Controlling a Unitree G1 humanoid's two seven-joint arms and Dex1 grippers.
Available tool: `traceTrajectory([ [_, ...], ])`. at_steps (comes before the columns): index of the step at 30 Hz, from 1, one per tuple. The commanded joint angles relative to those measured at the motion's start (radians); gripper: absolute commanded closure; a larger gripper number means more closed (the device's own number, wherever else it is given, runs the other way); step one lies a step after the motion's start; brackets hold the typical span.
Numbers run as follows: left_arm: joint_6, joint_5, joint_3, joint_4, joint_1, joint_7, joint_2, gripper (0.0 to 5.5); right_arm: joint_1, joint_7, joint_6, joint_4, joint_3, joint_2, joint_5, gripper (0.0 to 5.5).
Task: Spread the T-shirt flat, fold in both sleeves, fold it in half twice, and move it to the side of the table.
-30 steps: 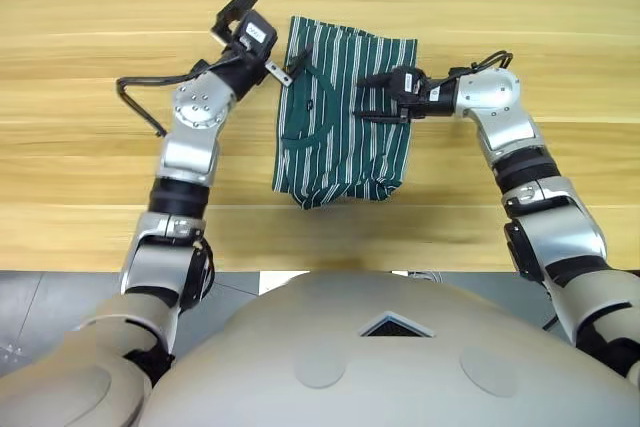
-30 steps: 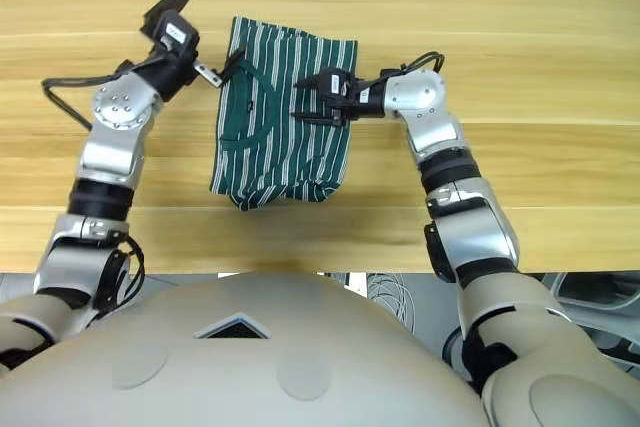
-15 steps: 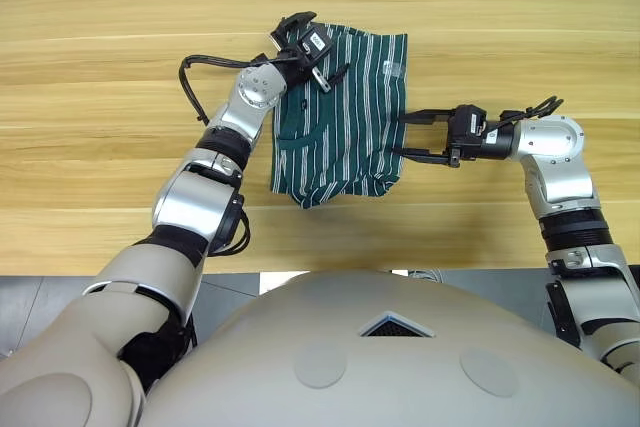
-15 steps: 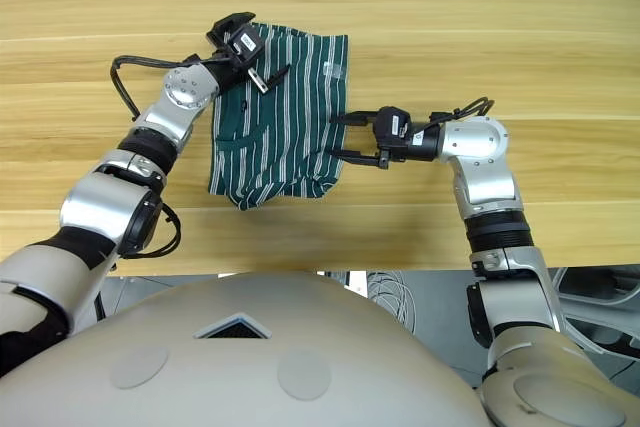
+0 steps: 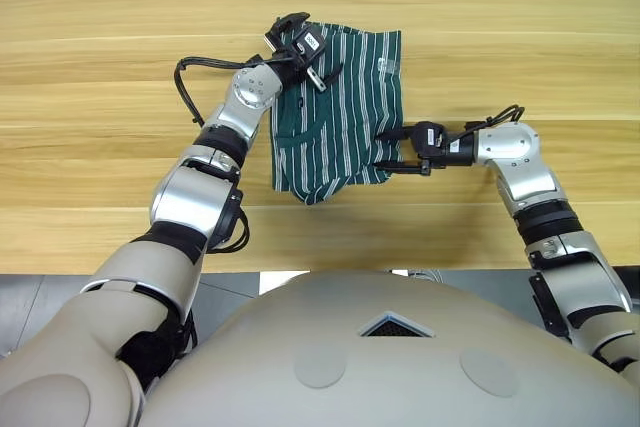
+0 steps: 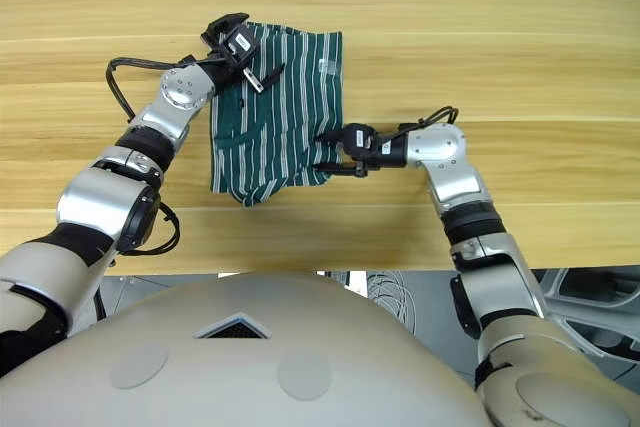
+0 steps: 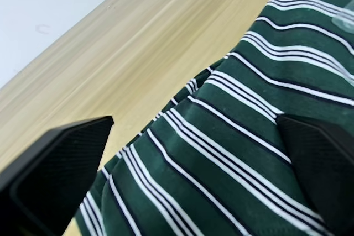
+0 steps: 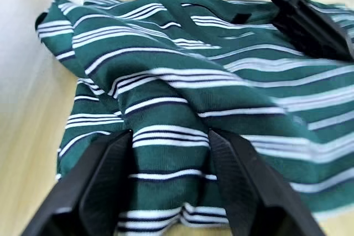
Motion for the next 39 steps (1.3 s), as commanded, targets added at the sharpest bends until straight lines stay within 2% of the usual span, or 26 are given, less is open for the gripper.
traceTrajectory([
  [1,0.023,0.031,-0.004,0.037,0.009,-0.007,0.017,0.12,0.036,0.084,0.013,0.086,-0.009,-0.078,-0.005,2.94],
  [15,0.035,0.036,0.006,0.087,-0.034,0.012,0.028,0.12,0.09,0.235,0.018,0.141,0.004,-0.103,0.054,2.94],
  [19,0.011,0.023,0.01,0.075,-0.036,-0.006,0.01,0.12,0.078,0.215,0.02,0.123,-0.007,-0.074,0.071,2.94],
  [29,-0.098,-0.089,0.087,-0.034,-0.005,-0.179,-0.052,0.12,0.005,0.133,0.041,0.071,-0.103,0.022,0.162,2.94],
  [34,-0.172,-0.215,0.152,-0.247,0.05,-0.296,-0.035,0.12,0.011,0.18,0.027,0.011,-0.191,-0.021,0.23,2.94],
  [39,-0.13,-0.357,0.253,-0.629,0.252,-0.427,0.172,0.12,0.098,0.241,-0.093,-0.067,-0.286,-0.105,0.263,2.94],
])
